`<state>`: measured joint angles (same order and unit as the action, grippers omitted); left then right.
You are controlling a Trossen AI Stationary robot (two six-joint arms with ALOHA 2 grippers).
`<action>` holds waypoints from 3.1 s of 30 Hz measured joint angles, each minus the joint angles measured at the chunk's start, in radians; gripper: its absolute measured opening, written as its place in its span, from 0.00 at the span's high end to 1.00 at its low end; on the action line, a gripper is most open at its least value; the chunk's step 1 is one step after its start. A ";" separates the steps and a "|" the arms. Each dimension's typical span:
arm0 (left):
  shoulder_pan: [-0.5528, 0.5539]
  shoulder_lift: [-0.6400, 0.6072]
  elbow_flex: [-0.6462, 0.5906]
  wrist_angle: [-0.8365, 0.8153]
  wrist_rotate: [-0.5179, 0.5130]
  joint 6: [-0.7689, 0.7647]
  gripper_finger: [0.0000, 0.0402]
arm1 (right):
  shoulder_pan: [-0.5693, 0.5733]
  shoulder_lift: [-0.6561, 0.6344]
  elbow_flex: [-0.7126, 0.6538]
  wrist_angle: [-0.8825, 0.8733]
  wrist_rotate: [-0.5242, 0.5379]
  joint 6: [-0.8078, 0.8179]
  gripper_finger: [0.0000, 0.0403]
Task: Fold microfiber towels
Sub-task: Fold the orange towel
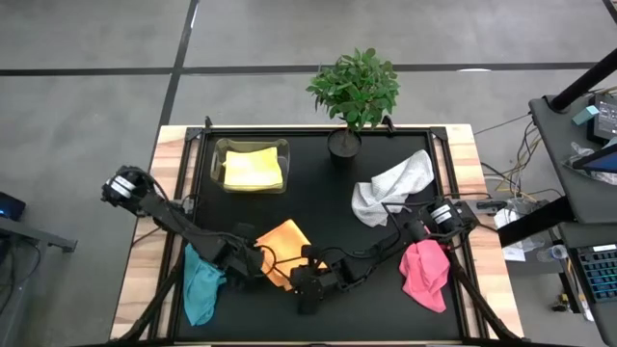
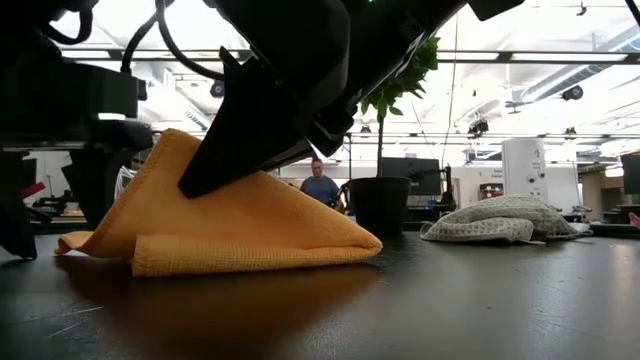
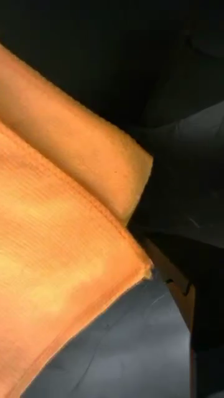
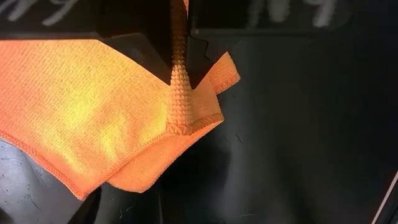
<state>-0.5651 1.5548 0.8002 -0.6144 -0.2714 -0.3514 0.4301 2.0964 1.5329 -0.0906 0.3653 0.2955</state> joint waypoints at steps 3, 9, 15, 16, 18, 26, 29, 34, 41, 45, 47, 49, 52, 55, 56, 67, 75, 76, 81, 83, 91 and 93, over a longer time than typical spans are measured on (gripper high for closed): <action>-0.002 0.037 0.036 -0.044 -0.031 0.040 0.31 | 0.000 0.000 0.000 0.000 0.000 0.000 0.97; -0.012 0.027 0.049 -0.066 -0.067 0.058 0.31 | 0.000 0.000 -0.005 0.000 0.001 0.004 0.97; -0.034 0.002 0.046 -0.059 -0.154 0.103 0.31 | -0.002 0.000 -0.013 0.001 0.001 0.010 0.97; -0.032 0.002 0.045 -0.057 -0.164 0.100 0.31 | -0.002 0.000 -0.014 0.001 0.001 0.009 0.97; -0.030 0.006 0.043 -0.050 -0.175 0.098 0.31 | -0.002 0.000 -0.015 0.002 0.001 0.010 0.97; -0.031 0.016 0.042 -0.013 -0.309 0.103 0.31 | -0.002 0.000 -0.017 0.001 0.001 0.011 0.97; -0.031 0.016 0.040 -0.014 -0.314 0.122 0.31 | -0.002 0.000 -0.017 0.001 0.001 0.011 0.97; -0.030 0.016 0.001 0.021 -0.306 0.122 0.32 | -0.002 0.000 -0.017 0.001 0.001 0.011 0.97; -0.030 0.016 -0.018 0.038 -0.303 0.123 0.50 | -0.001 0.000 -0.017 0.002 0.001 0.011 0.97; -0.030 0.016 -0.018 0.038 -0.302 0.123 0.69 | -0.001 0.000 -0.017 0.003 0.001 0.011 0.97; -0.030 0.016 -0.018 0.040 -0.302 0.128 0.80 | -0.001 0.000 -0.017 0.003 0.001 0.010 0.97; -0.030 0.016 -0.017 0.042 -0.299 0.131 0.91 | -0.001 0.000 -0.017 0.003 0.001 0.009 0.97; -0.030 0.016 -0.017 0.045 -0.298 0.130 0.98 | -0.001 0.000 -0.017 0.003 0.001 0.009 0.97; -0.030 0.016 -0.014 0.044 -0.318 0.134 1.00 | -0.001 0.000 -0.017 -0.001 0.001 0.000 0.97; -0.030 0.015 -0.009 0.044 -0.347 0.150 1.00 | -0.001 0.000 -0.017 -0.004 0.001 -0.004 0.97; 0.088 -0.004 0.053 0.062 -0.574 0.311 1.00 | 0.000 -0.067 -0.018 -0.109 0.002 0.000 0.97; 0.133 -0.005 0.014 0.113 -0.598 0.307 1.00 | 0.009 -0.059 -0.018 -0.089 0.009 0.032 0.97; 0.133 -0.005 0.002 0.118 -0.592 0.306 1.00 | 0.009 -0.048 -0.018 -0.076 0.008 0.034 0.97; 0.133 -0.005 -0.044 0.118 -0.500 0.262 1.00 | 0.009 -0.003 -0.018 -0.023 0.000 0.032 0.97; 0.133 -0.005 -0.056 0.117 -0.458 0.250 1.00 | 0.008 0.005 -0.018 -0.013 -0.002 0.032 0.97; 0.134 -0.005 -0.067 0.099 -0.341 0.202 0.99 | 0.001 0.026 -0.017 0.080 -0.100 0.001 0.97; 0.134 -0.005 -0.061 0.096 -0.306 0.201 0.95 | -0.008 0.029 -0.017 0.080 -0.141 0.005 0.97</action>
<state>-0.4309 1.5497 0.7388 -0.5186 -0.5775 -0.1507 0.4220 2.1252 1.5158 -0.0109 0.2246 0.3001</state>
